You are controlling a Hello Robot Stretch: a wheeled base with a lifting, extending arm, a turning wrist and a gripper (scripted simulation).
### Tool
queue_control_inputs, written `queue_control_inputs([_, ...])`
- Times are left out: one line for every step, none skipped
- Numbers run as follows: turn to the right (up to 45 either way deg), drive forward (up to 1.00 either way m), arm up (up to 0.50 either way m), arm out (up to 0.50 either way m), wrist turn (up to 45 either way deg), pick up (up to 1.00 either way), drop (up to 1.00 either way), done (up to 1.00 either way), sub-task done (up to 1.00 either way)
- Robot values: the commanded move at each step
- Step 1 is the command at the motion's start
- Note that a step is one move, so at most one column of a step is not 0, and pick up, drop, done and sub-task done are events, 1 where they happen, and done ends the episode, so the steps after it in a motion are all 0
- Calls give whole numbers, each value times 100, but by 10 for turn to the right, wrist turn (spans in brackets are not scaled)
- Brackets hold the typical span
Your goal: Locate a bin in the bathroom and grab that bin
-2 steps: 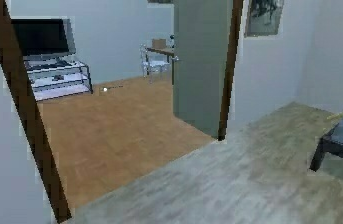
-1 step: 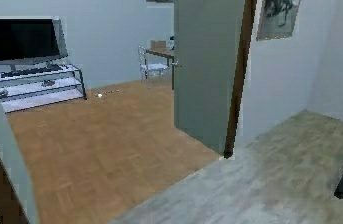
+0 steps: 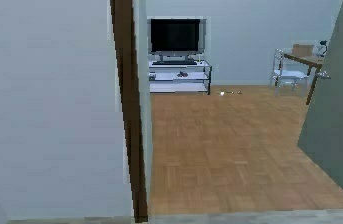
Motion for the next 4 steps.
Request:
queue_control_inputs([0, 25, 0, 0, 0, 0, 0, 0, 0])
queue_control_inputs([450, 0, 0, 0, 0, 0, 0, 0, 0])
queue_control_inputs([0, 65, 0, 0, 0, 0, 0, 0, 0])
queue_control_inputs([-450, 0, 0, 0, 0, 0, 0, 0, 0])
